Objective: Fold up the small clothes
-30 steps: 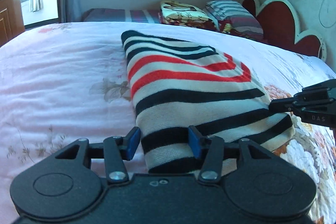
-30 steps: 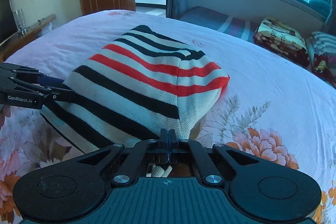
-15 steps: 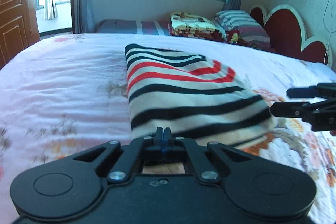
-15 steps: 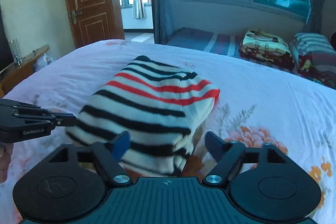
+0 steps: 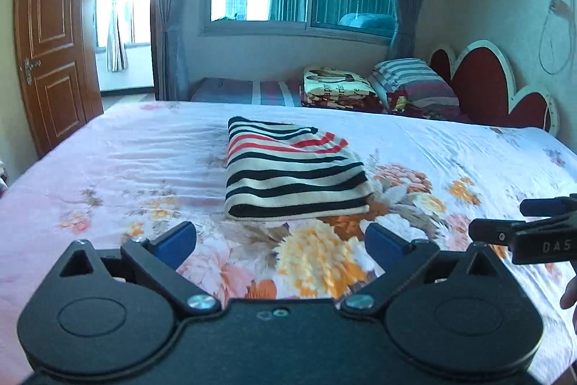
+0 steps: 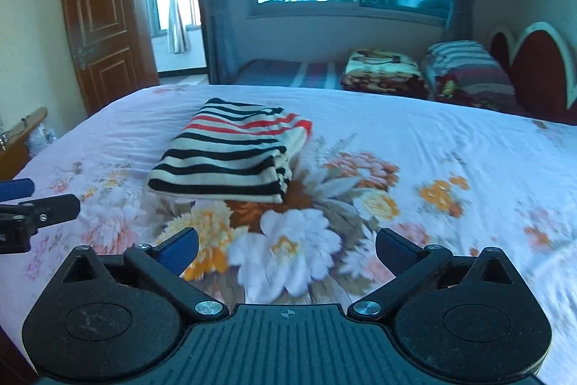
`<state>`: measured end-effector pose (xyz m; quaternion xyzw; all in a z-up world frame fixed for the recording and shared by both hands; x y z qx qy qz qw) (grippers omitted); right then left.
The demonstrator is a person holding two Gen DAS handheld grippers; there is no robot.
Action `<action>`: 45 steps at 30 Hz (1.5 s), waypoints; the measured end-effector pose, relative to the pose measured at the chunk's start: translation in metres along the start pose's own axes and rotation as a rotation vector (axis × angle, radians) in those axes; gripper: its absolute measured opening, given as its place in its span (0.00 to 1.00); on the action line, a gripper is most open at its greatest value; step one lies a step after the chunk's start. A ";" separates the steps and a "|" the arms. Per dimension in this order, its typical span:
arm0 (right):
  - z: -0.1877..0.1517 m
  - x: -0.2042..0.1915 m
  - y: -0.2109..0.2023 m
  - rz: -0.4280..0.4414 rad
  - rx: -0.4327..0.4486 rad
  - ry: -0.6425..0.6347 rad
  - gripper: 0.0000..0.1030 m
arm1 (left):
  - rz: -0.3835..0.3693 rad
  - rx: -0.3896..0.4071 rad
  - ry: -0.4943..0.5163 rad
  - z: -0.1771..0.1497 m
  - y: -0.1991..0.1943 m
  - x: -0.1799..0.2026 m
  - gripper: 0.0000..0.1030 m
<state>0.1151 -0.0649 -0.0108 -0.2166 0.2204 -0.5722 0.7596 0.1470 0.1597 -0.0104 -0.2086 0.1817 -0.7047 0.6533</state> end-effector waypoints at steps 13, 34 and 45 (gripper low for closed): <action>-0.011 -0.011 -0.112 -0.005 0.115 0.024 1.00 | -0.036 0.099 0.012 -0.011 -0.094 0.031 0.97; -0.013 -0.005 -0.149 -0.002 0.163 0.015 1.00 | -0.036 0.151 0.019 -0.013 -0.120 0.042 0.97; -0.014 -0.004 -0.147 0.015 0.165 -0.008 1.00 | -0.013 0.156 0.014 -0.014 -0.121 0.041 0.97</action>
Point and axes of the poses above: each gripper's, at about its wrist camera, not at the fingertips, and y roughly the way its jaws point, x to its right, z to its top, the point moved 5 cm from there along y, roughly the way its jaws point, and after that the axes turned 2 degrees about -y, right-handed, at the moved point
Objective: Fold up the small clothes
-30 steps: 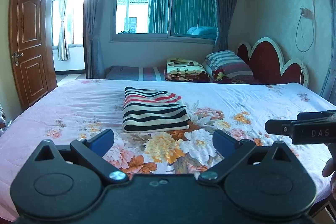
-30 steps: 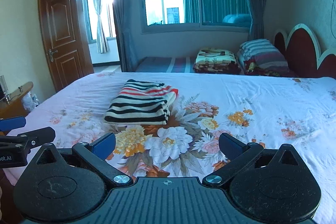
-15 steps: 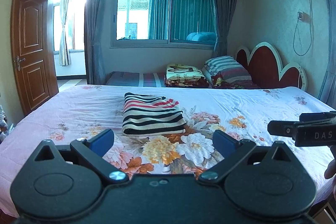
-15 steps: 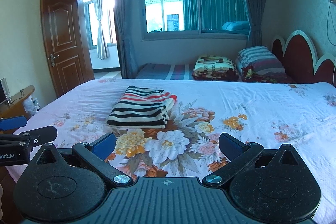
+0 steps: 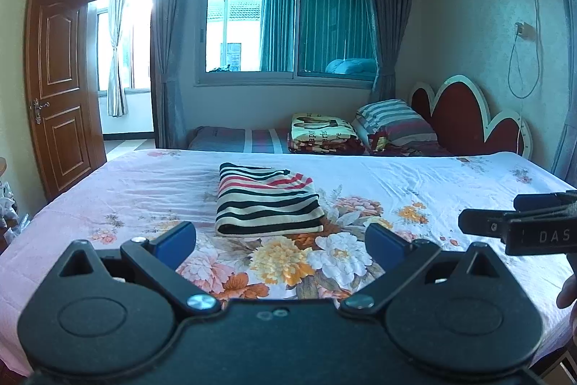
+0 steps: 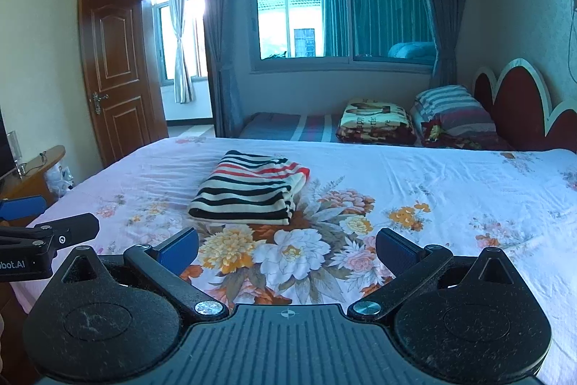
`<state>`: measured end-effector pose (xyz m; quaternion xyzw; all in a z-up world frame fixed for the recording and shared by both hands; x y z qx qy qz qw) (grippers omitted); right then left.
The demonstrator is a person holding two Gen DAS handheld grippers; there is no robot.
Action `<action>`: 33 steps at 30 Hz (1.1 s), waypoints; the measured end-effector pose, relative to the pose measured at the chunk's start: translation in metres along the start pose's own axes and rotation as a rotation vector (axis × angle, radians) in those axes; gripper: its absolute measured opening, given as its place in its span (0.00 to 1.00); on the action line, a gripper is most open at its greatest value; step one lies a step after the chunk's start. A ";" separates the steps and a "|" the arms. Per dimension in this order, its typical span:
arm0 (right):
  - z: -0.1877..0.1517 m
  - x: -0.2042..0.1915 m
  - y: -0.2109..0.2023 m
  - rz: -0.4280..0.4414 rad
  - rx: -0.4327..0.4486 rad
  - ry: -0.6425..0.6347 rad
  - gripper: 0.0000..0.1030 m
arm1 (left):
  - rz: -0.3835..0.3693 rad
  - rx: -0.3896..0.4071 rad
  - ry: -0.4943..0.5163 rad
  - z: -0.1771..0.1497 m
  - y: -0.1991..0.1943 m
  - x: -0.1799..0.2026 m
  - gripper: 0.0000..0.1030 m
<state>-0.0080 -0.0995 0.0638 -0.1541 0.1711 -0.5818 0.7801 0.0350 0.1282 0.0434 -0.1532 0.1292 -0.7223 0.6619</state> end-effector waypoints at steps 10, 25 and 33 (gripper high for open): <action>0.002 0.009 0.003 -0.009 -0.002 0.008 1.00 | -0.005 0.010 0.023 0.001 0.001 0.007 0.97; 0.005 0.004 0.010 0.005 -0.005 -0.014 1.00 | -0.005 0.006 0.022 0.004 0.005 0.003 0.97; 0.004 0.003 0.016 0.011 -0.012 -0.024 1.00 | 0.001 0.005 0.010 0.002 0.008 0.003 0.97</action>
Point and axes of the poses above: each gripper's, at about its wrist camera, not at the fingertips, and y roughly the way its jaws point, x to its right, z to its top, the point moved 5 cm from there along y, roughly the way its jaws point, and after that the axes turned 2 degrees about -y, right-handed, at the moved point
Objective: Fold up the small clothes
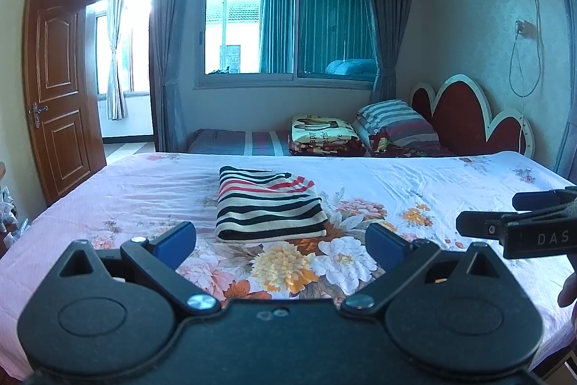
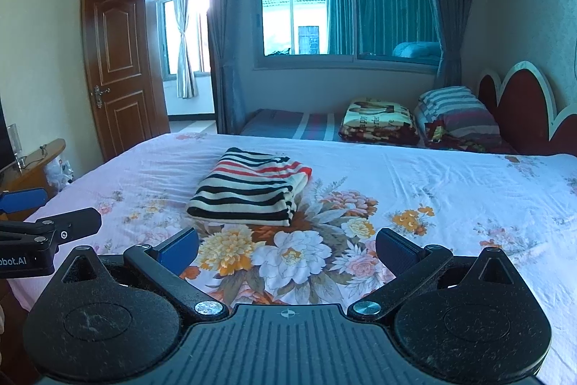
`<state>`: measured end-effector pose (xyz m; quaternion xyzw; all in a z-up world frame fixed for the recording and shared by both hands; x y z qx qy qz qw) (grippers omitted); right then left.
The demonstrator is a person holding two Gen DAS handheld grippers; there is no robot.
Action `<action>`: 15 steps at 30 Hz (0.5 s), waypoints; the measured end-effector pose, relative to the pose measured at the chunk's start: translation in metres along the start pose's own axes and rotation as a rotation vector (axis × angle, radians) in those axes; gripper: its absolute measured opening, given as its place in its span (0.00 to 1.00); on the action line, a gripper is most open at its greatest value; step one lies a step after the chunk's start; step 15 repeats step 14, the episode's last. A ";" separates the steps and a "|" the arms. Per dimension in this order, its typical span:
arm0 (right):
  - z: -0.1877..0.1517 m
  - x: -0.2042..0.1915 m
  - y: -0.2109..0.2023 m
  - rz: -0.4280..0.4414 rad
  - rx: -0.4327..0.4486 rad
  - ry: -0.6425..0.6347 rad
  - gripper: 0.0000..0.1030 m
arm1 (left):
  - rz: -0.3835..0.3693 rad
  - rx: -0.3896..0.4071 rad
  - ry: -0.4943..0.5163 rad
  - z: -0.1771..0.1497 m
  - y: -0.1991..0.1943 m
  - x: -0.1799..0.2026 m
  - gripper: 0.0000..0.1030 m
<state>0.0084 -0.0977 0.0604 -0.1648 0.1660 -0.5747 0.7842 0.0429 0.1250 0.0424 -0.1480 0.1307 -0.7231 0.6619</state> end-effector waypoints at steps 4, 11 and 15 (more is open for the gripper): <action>0.000 0.001 0.001 0.003 -0.001 0.001 1.00 | -0.007 0.000 -0.007 0.000 0.001 0.000 0.97; 0.000 0.002 0.005 0.008 -0.007 0.001 1.00 | -0.015 0.004 -0.004 -0.002 0.004 -0.002 0.97; -0.001 0.001 0.009 0.013 -0.014 -0.003 1.00 | -0.024 0.007 -0.023 -0.002 0.004 -0.004 0.97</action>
Point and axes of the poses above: each gripper's, at about its wrist camera, not at the fingertips, and y roughly the way its jaws point, x to its right, z to its top, the point moved 5 cm from there along y, roughly the way its jaws point, and after that the axes turned 2 degrees about -y, right-handed, at the moved point
